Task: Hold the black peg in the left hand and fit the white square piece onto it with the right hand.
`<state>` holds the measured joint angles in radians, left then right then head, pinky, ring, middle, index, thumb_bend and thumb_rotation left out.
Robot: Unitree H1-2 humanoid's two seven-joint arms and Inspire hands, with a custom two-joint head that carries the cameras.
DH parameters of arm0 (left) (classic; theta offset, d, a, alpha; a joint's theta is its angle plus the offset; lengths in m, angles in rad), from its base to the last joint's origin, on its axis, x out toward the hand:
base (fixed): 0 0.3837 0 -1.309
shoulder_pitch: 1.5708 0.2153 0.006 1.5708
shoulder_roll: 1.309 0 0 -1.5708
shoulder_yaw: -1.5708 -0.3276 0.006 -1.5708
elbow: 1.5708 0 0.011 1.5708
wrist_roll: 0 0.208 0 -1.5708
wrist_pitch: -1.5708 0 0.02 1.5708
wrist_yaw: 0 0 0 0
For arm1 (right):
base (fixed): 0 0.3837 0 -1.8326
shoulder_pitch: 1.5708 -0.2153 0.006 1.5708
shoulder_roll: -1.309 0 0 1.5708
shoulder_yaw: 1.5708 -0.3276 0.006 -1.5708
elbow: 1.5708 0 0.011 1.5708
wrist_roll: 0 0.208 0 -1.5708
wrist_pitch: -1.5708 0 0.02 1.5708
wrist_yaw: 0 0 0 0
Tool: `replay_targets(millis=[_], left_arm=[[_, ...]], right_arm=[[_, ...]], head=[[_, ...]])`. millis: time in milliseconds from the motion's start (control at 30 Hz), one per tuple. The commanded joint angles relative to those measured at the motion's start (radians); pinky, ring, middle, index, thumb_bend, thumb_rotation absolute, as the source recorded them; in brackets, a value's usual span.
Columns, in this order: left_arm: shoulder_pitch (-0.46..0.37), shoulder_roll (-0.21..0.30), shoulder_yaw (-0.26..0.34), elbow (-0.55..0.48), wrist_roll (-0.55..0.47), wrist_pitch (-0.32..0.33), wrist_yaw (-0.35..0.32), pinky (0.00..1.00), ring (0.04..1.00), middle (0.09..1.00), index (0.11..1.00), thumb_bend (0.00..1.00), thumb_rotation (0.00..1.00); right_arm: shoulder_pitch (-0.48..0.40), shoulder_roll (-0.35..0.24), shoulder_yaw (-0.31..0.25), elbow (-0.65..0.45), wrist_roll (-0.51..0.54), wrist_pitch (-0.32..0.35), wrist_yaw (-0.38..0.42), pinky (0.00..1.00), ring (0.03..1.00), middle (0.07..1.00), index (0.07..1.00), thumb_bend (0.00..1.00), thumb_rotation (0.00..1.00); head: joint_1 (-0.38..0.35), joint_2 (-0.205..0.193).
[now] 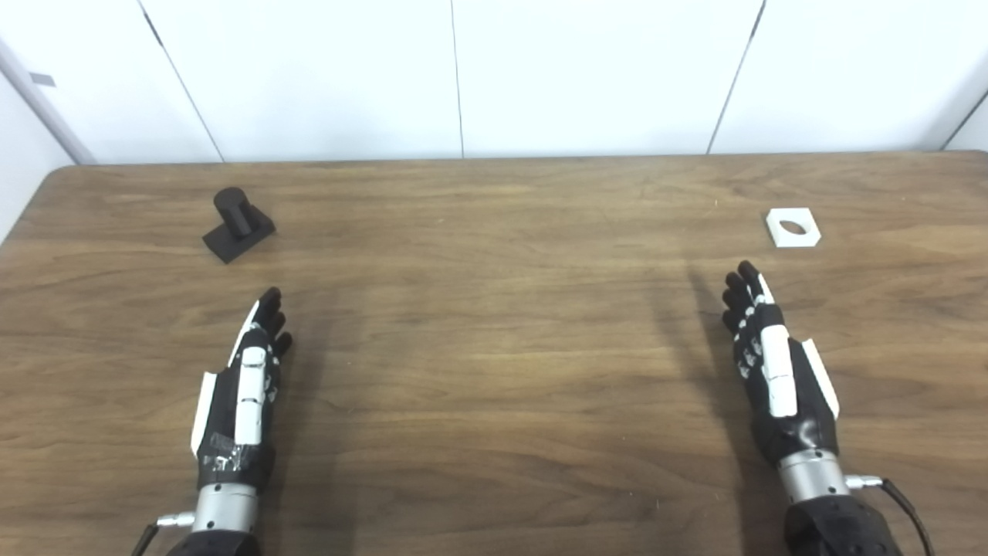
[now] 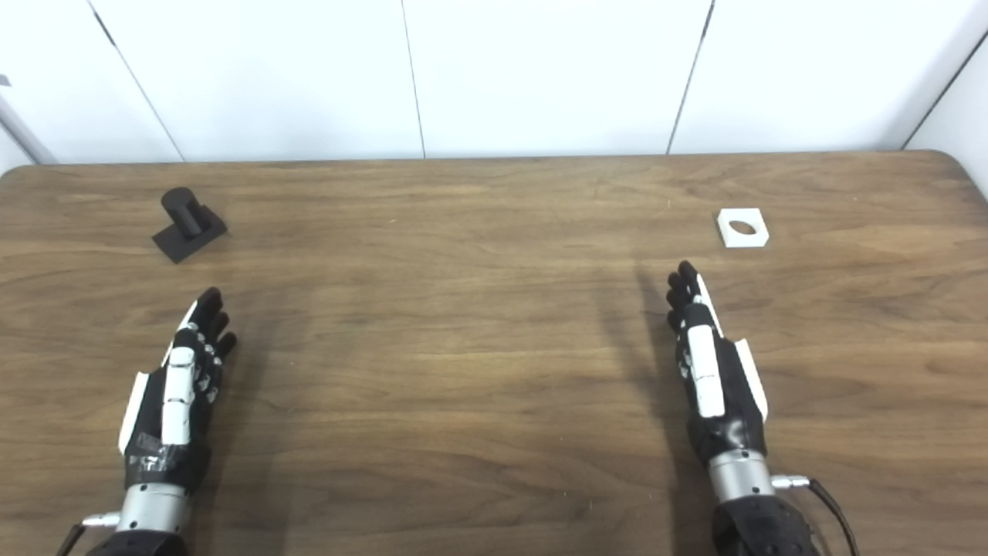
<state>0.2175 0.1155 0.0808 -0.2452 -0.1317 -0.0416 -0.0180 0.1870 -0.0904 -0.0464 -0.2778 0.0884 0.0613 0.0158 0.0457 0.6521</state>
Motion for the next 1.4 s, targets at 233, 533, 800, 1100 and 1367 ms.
replay_targets(millis=[233, 533, 800, 1100, 1367], left_arm=[[0.029, -0.038, -0.029, 0.011, 0.028, -0.045, 0.004, 1.0, 1.0, 0.986, 0.954, 0.46, 0.94], [0.022, -0.057, -0.05, 0.083, 0.071, -0.119, 0.023, 1.0, 0.995, 0.97, 0.942, 0.42, 0.94], [0.001, -0.057, -0.059, 0.16, 0.085, -0.196, 0.021, 1.0, 0.995, 0.971, 0.945, 0.42, 0.93], [0.0, -0.058, -0.059, 0.157, 0.104, -0.195, 0.032, 1.0, 0.997, 0.968, 0.941, 0.45, 0.88], [0.003, -0.051, -0.039, 0.059, 0.302, -0.113, 0.127, 0.92, 0.935, 0.935, 0.923, 0.54, 0.48]], right_arm=[[0.075, -0.006, -0.012, 0.031, 0.007, -0.094, 0.025, 1.0, 0.991, 0.985, 0.976, 0.52, 1.0], [0.07, -0.014, -0.028, 0.067, 0.03, -0.098, 0.047, 1.0, 1.0, 1.0, 0.996, 0.49, 1.0], [0.054, -0.014, -0.039, 0.109, 0.037, -0.126, 0.061, 1.0, 1.0, 1.0, 1.0, 0.48, 1.0], [0.05, -0.015, -0.049, 0.115, 0.056, -0.134, 0.073, 1.0, 1.0, 1.0, 0.99, 0.5, 1.0], [0.049, -0.018, -0.045, 0.101, 0.045, -0.115, 0.071, 1.0, 1.0, 0.999, 0.985, 0.57, 1.0]], head=[[0.089, -0.073], [0.15, -0.166], [0.186, -0.215], [0.177, -0.205], [0.163, -0.198]])
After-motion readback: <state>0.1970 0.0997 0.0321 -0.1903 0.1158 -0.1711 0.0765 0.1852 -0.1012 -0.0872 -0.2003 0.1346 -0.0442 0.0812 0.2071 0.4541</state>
